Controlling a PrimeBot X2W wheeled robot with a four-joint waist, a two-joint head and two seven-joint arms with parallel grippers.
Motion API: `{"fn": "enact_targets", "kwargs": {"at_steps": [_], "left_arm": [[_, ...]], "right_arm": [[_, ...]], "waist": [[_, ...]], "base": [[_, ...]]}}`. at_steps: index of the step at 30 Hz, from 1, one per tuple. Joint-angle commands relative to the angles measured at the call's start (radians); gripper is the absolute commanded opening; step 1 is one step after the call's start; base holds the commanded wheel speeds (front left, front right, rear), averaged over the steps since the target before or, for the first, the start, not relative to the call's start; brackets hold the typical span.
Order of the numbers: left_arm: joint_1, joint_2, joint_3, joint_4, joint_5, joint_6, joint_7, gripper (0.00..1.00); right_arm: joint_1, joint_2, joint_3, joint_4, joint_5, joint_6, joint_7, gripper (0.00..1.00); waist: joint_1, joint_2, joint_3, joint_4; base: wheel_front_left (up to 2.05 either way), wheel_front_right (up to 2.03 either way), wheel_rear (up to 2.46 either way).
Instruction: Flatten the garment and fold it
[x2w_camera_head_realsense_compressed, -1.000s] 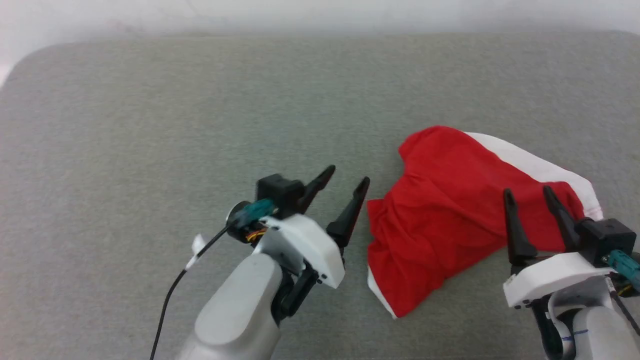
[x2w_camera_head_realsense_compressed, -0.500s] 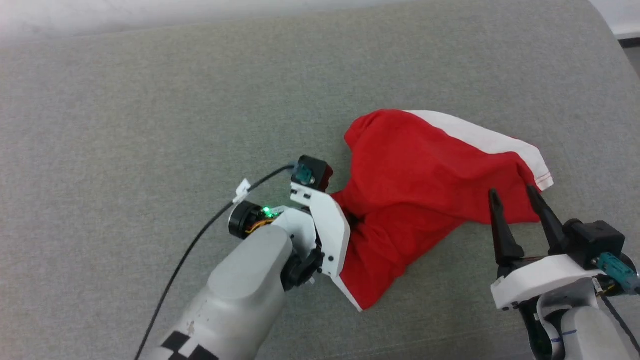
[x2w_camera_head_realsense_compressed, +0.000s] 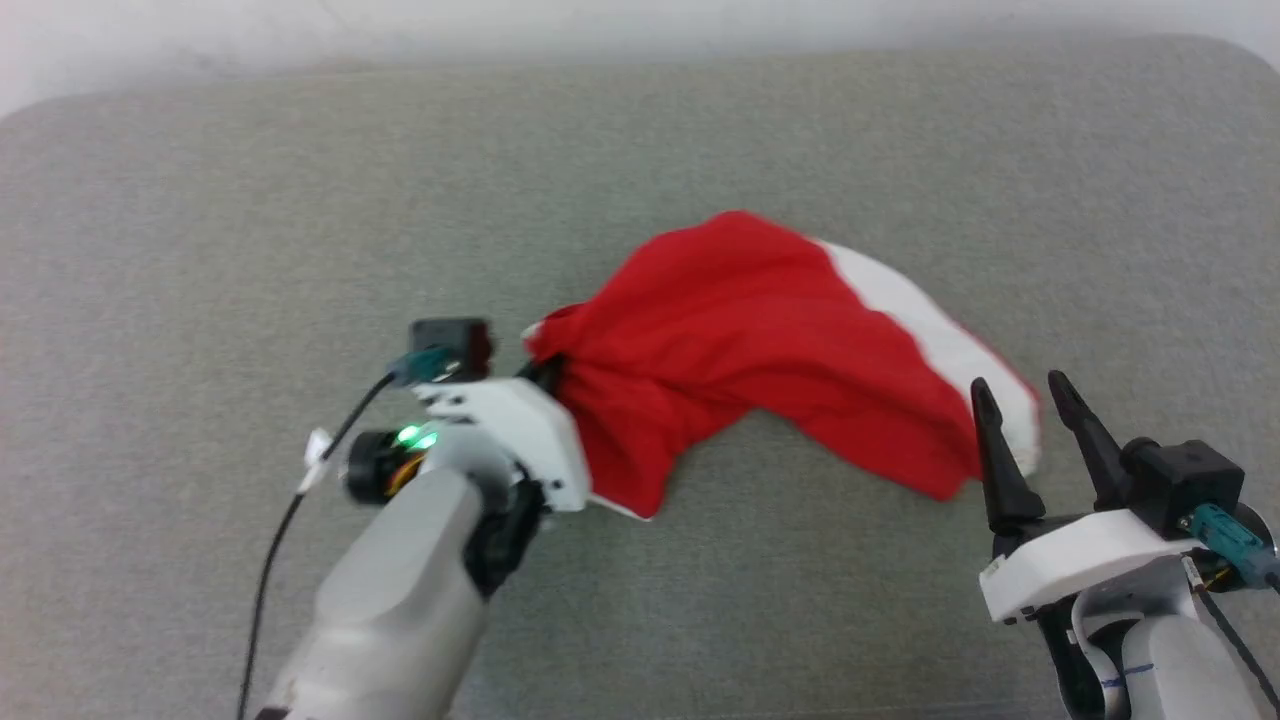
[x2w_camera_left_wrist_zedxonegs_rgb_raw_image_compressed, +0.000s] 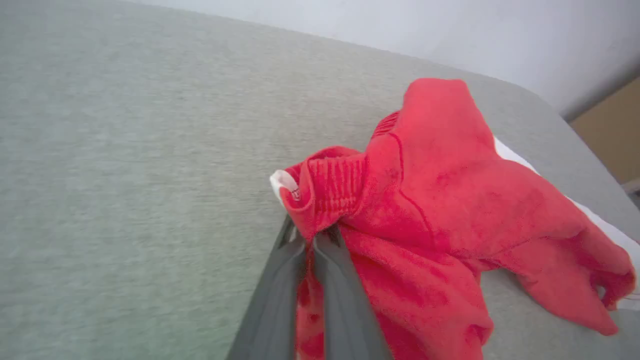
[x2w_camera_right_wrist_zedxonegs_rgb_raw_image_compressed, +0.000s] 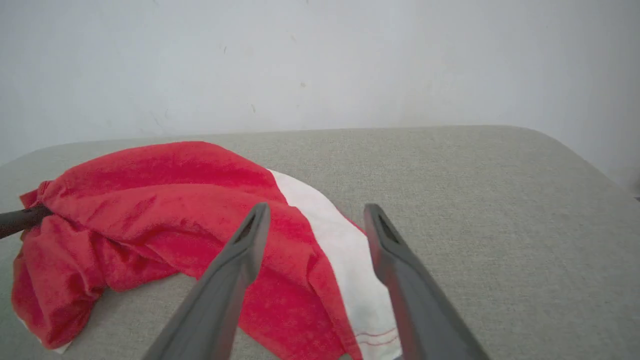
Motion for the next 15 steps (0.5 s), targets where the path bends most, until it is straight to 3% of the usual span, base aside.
{"fn": "enact_targets", "kwargs": {"at_steps": [1, 6, 12, 13, 14, 15], "left_arm": [[0.04, 0.029, 0.021, -0.01, -0.013, 0.013, -0.017, 0.0], [0.153, 0.104, 0.066, -0.07, -0.042, 0.055, -0.022, 0.0], [0.312, 0.153, 0.082, -0.191, -0.077, 0.11, 0.029, 0.0], [0.335, 0.155, 0.082, -0.216, -0.089, 0.108, 0.042, 0.22], [0.355, 0.156, 0.081, -0.243, -0.099, 0.104, 0.052, 0.85], [0.373, 0.156, 0.082, -0.271, -0.11, 0.096, 0.056, 1.0]], "right_arm": [[0.014, 0.0, 0.001, -0.009, -0.007, -0.002, 0.003, 1.0], [0.032, 0.0, 0.003, -0.02, -0.01, -0.002, 0.024, 1.0], [0.049, 0.0, 0.005, -0.031, -0.012, -0.002, 0.048, 1.0], [0.05, 0.0, 0.007, -0.033, -0.012, -0.002, 0.053, 1.0], [0.051, 0.0, 0.009, -0.033, -0.012, -0.002, 0.059, 1.0], [0.052, 0.0, 0.012, -0.033, -0.012, -0.002, 0.068, 1.0]], "waist": [[0.0, 0.0, -0.043, 0.054], [0.0, 0.0, -0.068, 0.103], [0.0, 0.0, -0.083, 0.143], [0.0, 0.0, -0.084, 0.148], [0.0, 0.0, -0.084, 0.152], [0.0, 0.0, -0.084, 0.155]], "base": [[0.0, 0.0, 0.0], [0.0, 0.0, 0.0], [0.0, 0.0, 0.0], [0.0, 0.0, 0.0], [0.0, 0.0, 0.0], [0.0, 0.0, 0.0]]}}
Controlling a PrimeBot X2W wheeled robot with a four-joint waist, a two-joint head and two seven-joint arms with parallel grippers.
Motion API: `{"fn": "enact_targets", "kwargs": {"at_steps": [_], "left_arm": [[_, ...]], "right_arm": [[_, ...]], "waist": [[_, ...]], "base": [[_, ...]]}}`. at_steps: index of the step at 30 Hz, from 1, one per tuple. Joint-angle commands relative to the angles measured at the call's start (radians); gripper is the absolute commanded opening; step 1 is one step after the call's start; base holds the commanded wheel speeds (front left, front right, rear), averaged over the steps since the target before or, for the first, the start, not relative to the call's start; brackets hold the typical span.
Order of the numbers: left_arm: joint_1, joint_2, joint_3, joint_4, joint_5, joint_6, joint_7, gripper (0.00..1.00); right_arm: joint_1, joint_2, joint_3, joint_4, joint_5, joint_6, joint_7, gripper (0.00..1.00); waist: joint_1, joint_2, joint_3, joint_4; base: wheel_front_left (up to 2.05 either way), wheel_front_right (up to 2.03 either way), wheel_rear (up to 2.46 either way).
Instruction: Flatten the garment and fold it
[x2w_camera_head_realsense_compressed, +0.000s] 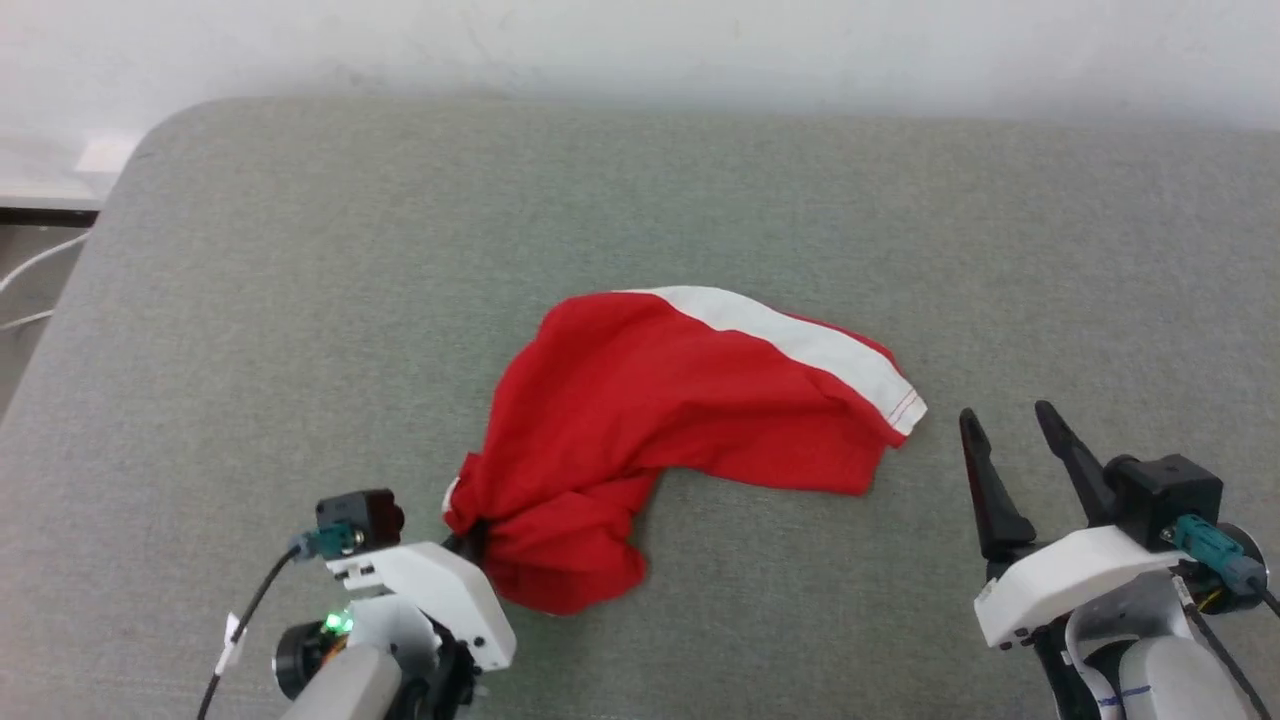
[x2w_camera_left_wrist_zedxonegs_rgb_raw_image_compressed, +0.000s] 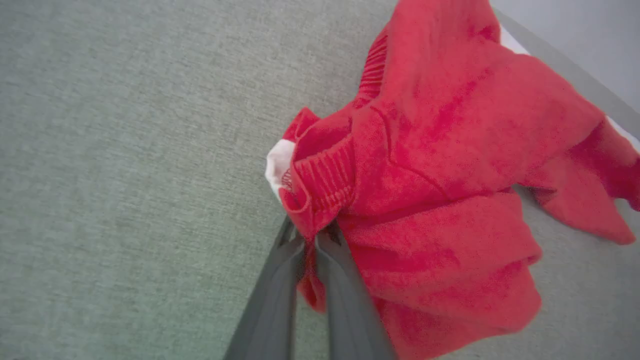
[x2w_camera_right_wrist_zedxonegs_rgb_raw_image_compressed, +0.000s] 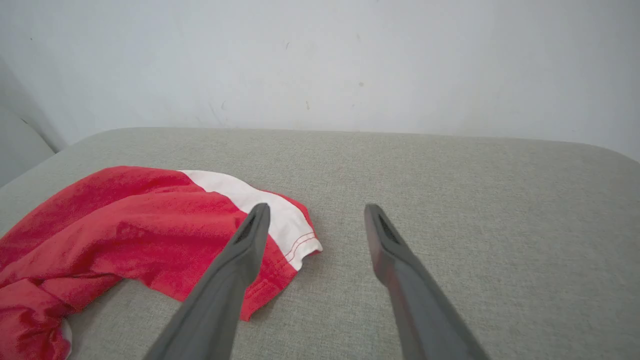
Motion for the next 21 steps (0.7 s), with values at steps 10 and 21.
{"fn": "enact_targets", "kwargs": {"at_steps": [10, 21], "left_arm": [[0.041, 0.016, 0.056, -0.256, 0.064, -0.081, -0.274, 1.0], [0.03, -0.124, 0.256, -0.385, 0.361, -0.177, -0.305, 1.0]], "right_arm": [[-0.029, 0.0, 0.045, 0.06, 0.008, -0.002, 0.139, 1.0], [-0.199, 0.0, 0.081, 0.222, 0.03, -0.002, 0.368, 1.0]], "waist": [[0.0001, 0.0, 0.035, 0.034], [0.0001, 0.0, 0.126, 0.075]], "base": [[0.0, 0.0, 0.0], [0.0, 0.0, 0.0]]}}
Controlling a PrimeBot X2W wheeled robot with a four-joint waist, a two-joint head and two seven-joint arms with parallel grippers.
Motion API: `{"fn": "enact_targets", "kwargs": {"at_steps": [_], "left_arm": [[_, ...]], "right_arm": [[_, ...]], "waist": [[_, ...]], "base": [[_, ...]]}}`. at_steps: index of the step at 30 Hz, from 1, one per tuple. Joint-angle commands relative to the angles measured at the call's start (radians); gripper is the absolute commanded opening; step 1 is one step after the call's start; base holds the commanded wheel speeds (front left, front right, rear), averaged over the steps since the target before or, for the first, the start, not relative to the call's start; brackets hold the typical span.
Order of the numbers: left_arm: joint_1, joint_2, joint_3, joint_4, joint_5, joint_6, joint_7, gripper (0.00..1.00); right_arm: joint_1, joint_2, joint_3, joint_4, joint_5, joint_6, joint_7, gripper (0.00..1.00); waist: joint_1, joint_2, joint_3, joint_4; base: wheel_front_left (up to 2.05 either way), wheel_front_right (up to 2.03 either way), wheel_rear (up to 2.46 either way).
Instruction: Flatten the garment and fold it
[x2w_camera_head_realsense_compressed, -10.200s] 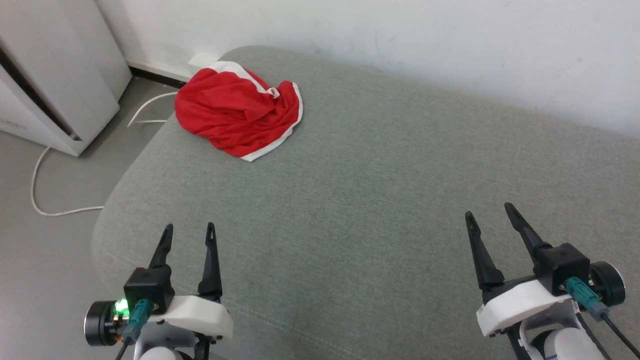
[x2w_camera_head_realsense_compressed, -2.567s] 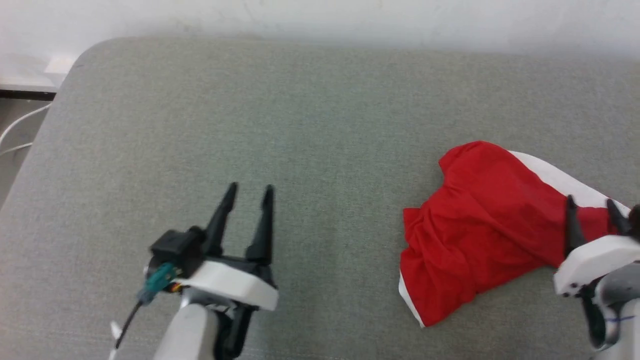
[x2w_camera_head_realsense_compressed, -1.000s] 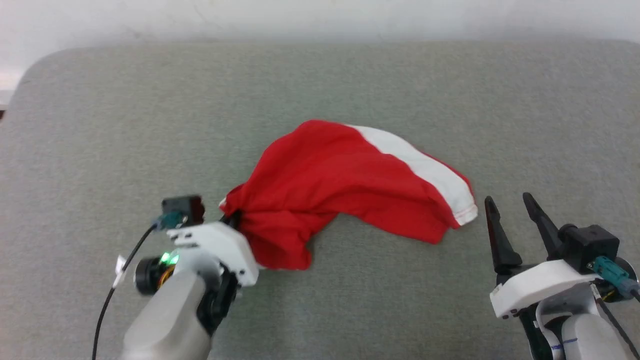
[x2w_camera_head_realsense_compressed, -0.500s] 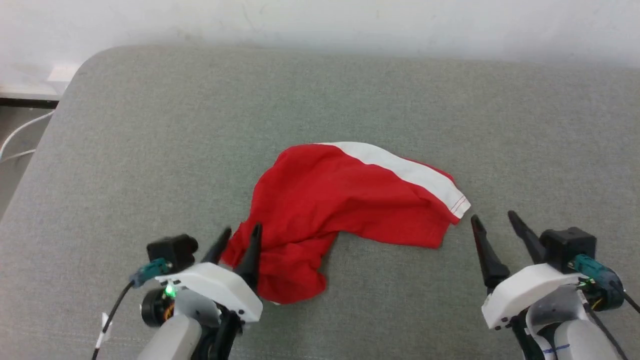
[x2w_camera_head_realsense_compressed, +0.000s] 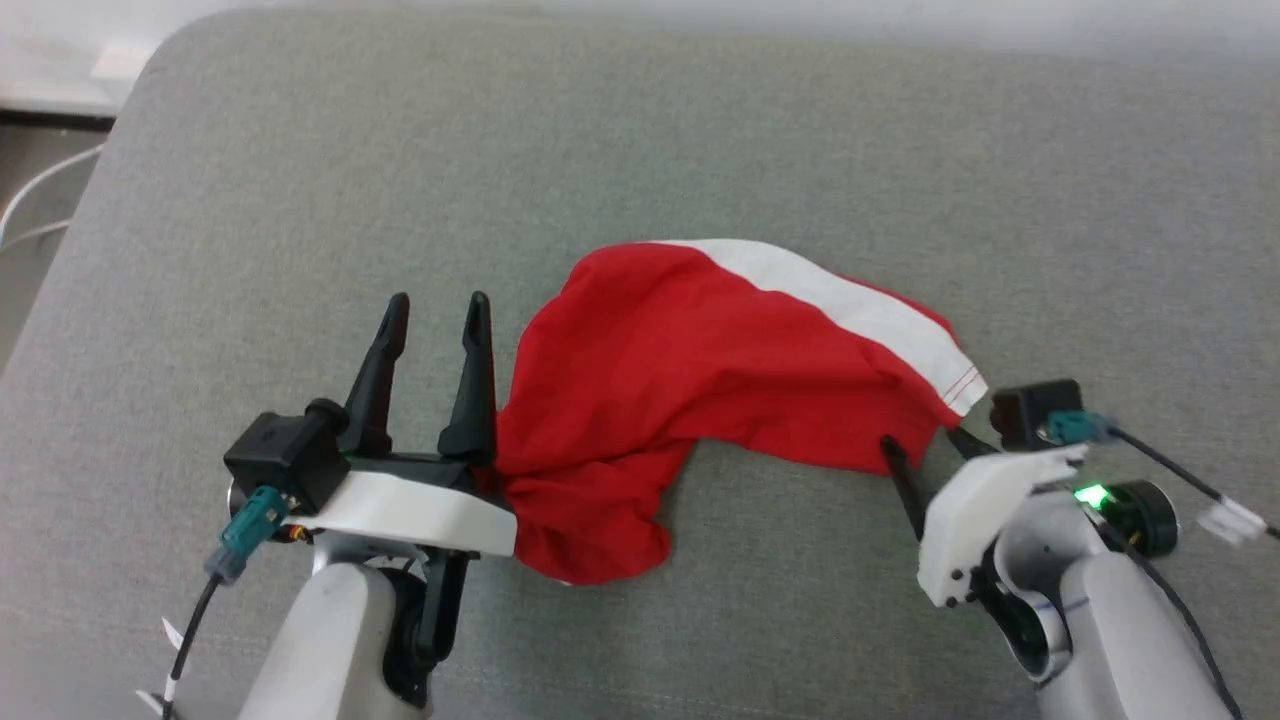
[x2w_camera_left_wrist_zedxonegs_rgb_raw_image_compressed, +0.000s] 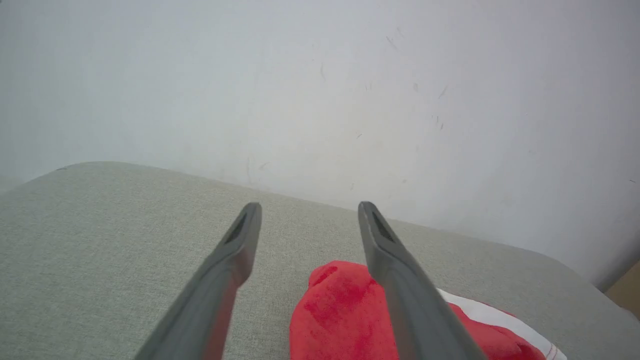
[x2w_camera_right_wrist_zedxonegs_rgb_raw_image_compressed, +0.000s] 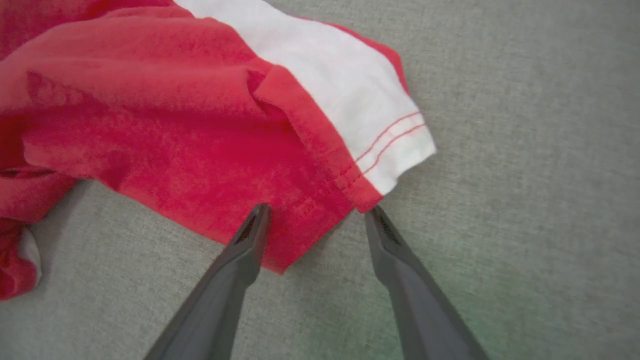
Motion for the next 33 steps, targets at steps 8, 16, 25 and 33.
{"fn": "enact_targets", "kwargs": {"at_steps": [8, 16, 25, 33], "left_arm": [[0.023, -0.077, 0.114, 0.038, 0.1, -0.092, -0.005, 1.0], [0.03, -0.095, 0.15, 0.083, 0.13, -0.122, -0.005, 1.0], [0.022, -0.098, 0.141, 0.127, 0.135, -0.141, -0.005, 1.0], [-0.032, -0.099, 0.058, 0.212, 0.099, -0.145, -0.002, 1.0]], "right_arm": [[-0.059, 0.0, 0.065, 0.085, -0.072, -0.001, 0.184, 0.0], [0.066, -0.013, -0.071, -0.054, -0.159, -0.001, 0.251, 0.0], [0.196, -0.017, -0.282, -0.227, -0.193, -0.001, 0.267, 0.0], [0.202, -0.001, -0.336, -0.253, -0.148, -0.001, 0.0, 1.0]], "waist": [[-0.0001, 0.0, 0.039, 0.022], [-0.0001, 0.0, -0.005, -0.009], [-0.0001, 0.0, -0.039, -0.054], [-0.0001, 0.0, -0.06, -0.082]], "base": [[0.0, 0.0, 0.0], [0.0, 0.0, 0.0], [0.0, 0.0, 0.0], [0.0, 0.0, 0.0]]}}
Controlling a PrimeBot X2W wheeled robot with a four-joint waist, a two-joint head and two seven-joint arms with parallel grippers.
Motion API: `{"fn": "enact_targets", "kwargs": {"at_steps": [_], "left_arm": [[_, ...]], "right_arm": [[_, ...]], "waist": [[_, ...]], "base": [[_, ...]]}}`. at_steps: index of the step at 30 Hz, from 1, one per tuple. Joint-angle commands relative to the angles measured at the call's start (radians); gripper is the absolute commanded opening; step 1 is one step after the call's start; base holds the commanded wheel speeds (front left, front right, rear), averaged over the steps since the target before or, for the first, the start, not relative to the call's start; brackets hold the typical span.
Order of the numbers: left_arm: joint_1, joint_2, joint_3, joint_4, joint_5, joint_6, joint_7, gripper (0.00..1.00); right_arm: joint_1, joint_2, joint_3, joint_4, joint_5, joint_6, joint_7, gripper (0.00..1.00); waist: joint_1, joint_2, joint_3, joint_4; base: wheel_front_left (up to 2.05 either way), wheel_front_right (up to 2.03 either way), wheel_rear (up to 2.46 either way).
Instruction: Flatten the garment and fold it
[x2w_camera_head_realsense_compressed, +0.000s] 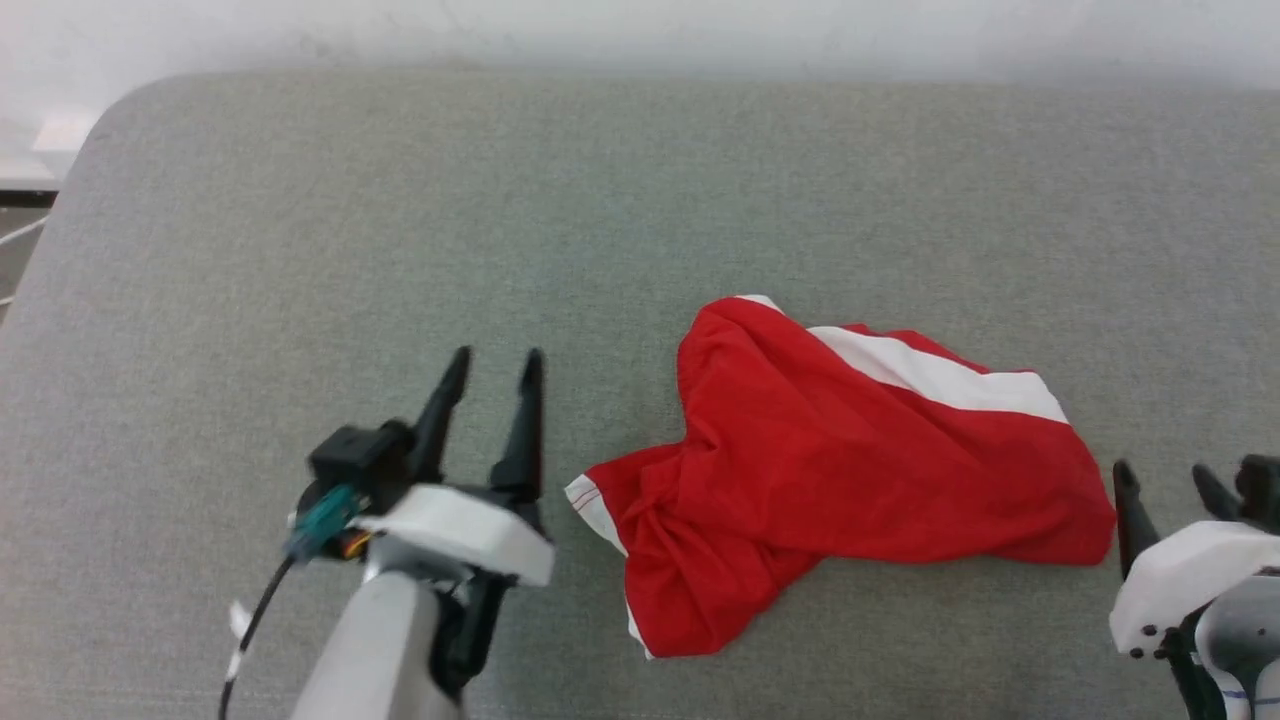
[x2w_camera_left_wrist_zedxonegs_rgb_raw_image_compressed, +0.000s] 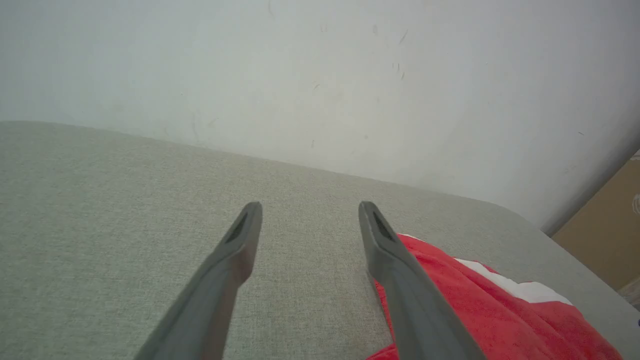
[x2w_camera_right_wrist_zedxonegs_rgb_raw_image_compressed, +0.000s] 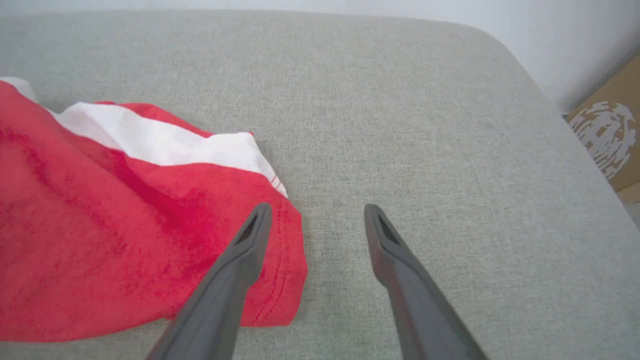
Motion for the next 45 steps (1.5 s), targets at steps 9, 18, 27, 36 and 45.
{"fn": "enact_targets", "kwargs": {"at_steps": [9, 18, 27, 36, 45], "left_arm": [[-0.275, -0.003, -0.182, 0.216, -0.093, 0.027, 0.164, 1.0], [-0.558, -0.003, -0.299, 0.499, -0.071, 0.027, 0.395, 1.0], [-0.717, 0.002, -0.385, 0.694, -0.032, -0.013, 0.574, 1.0], [-0.714, -0.001, -0.492, 0.799, -0.046, -0.039, 0.798, 1.0], [-0.677, 0.029, -0.582, 0.694, -0.111, -0.039, 0.822, 0.0]], "right_arm": [[0.02, 0.004, 0.109, -0.006, 0.069, -0.002, -0.275, 1.0], [-0.041, 0.004, 0.204, -0.011, 0.076, -0.002, -0.31, 1.0], [-0.083, 0.004, 0.239, 0.004, 0.098, -0.002, -0.325, 1.0], [-0.099, 0.004, 0.239, 0.019, 0.111, -0.002, -0.34, 1.0], [-0.103, 0.004, 0.214, 0.014, 0.102, -0.002, -0.33, 1.0]], "waist": [[0.0, 0.0, 0.012, -0.059], [0.0, 0.0, 0.095, -0.137], [0.0, 0.0, 0.157, -0.181], [0.0, 0.0, 0.161, -0.179], [0.0, 0.0, 0.136, -0.133]], "base": [[0.0, 0.0, 0.0], [0.0, 0.0, 0.0], [0.0, 0.0, 0.0], [0.0, 0.0, 0.0], [0.0, 0.0, 0.0]]}}
